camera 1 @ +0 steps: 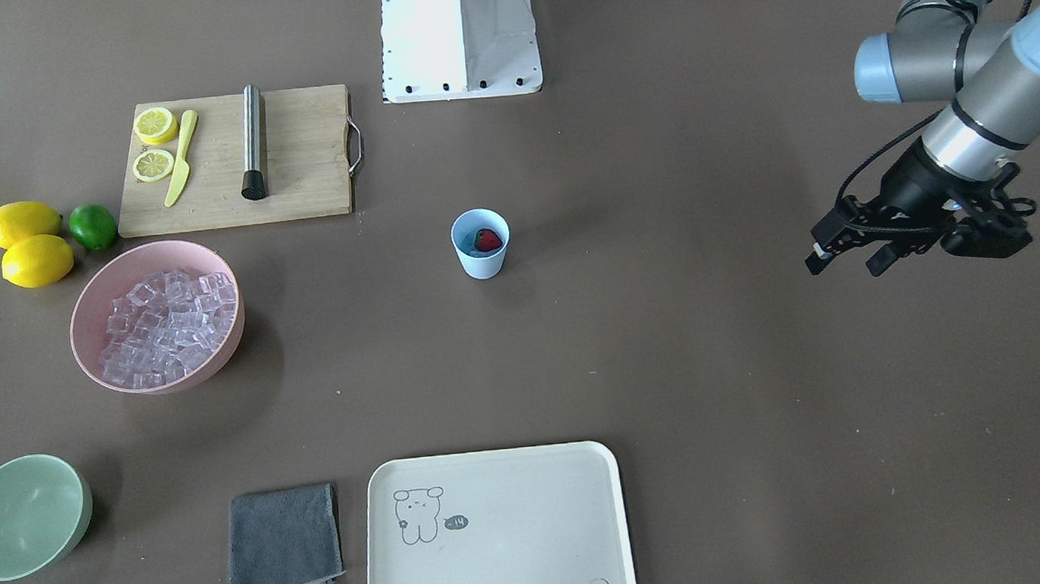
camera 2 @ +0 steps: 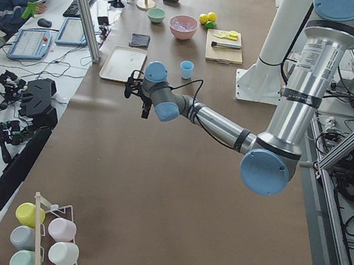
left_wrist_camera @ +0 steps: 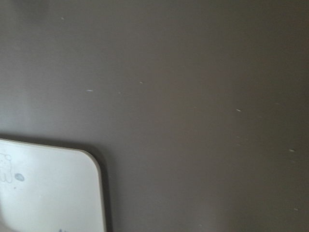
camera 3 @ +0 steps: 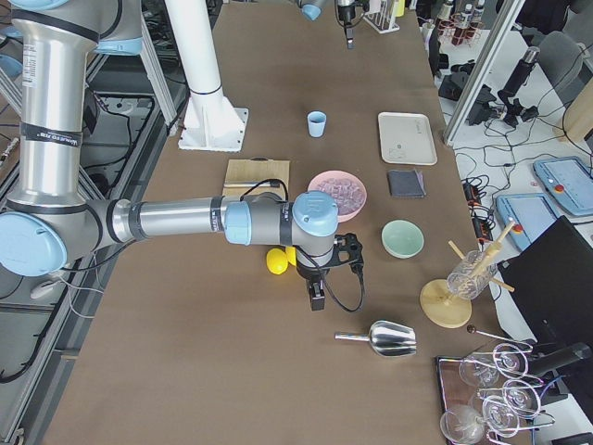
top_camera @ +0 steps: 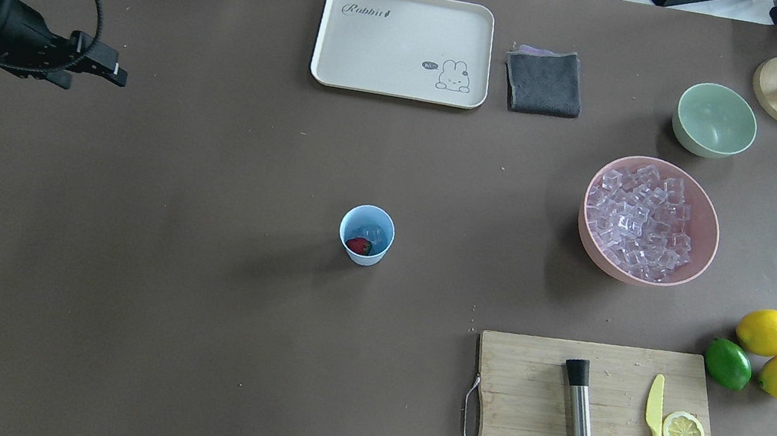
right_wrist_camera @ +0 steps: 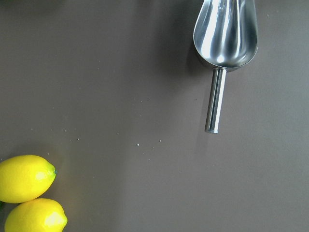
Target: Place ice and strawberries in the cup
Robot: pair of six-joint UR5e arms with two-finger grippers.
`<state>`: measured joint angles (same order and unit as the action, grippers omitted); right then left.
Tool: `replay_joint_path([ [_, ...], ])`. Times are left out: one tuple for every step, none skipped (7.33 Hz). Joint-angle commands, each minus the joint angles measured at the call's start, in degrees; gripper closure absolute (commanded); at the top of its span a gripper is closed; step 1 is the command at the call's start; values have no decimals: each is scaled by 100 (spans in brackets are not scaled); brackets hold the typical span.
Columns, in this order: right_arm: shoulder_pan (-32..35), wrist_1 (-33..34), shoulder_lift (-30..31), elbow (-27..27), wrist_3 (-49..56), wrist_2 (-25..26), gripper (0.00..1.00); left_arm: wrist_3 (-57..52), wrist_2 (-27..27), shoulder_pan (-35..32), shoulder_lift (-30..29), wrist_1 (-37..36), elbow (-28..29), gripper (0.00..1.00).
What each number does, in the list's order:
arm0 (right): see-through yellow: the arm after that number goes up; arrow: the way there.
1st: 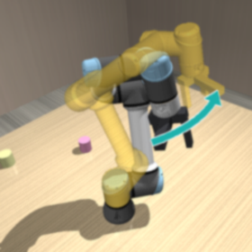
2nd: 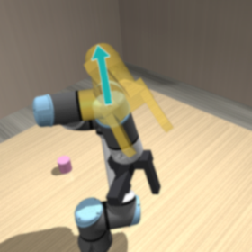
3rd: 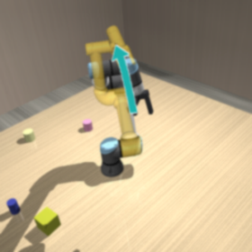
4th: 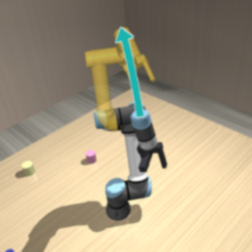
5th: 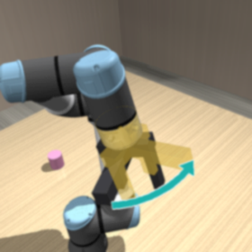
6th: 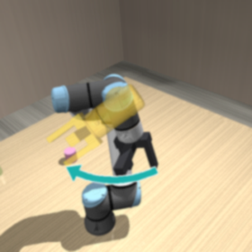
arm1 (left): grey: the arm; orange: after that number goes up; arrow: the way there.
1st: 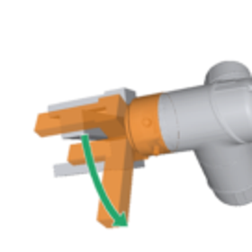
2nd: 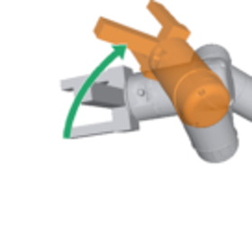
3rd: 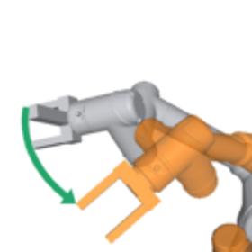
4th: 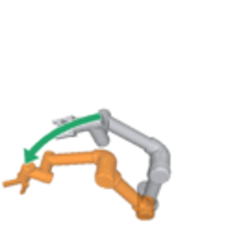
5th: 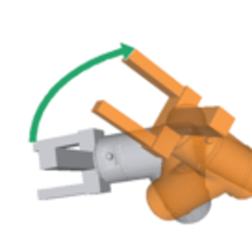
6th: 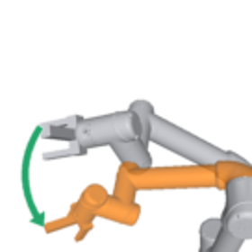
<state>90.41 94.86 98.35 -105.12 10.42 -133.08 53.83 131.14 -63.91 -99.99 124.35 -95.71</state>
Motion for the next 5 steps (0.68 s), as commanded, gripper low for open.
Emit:
replay_joint_path([
  [3, -2, 0, -9, 4, 1, 0, -2505, 778, -1337, 287, -1256, 18, 2],
  [3, -2, 0, 0, -5, 1, 0, -3597, 825, -1752, 226, -2221, 9, 2],
  [3, -2, 0, 9, -5, 1, 0, -4626, 782, -1948, 78, -3310, -9, 2],
  [3, 6, 9, 9, -22, -7, 0, -5132, 538, -2306, 7, -3982, 0, 2],
  [3, 6, 18, 52, -22, -8, 0, -5120, 422, -2571, 136, -4084, -78, 2],
])
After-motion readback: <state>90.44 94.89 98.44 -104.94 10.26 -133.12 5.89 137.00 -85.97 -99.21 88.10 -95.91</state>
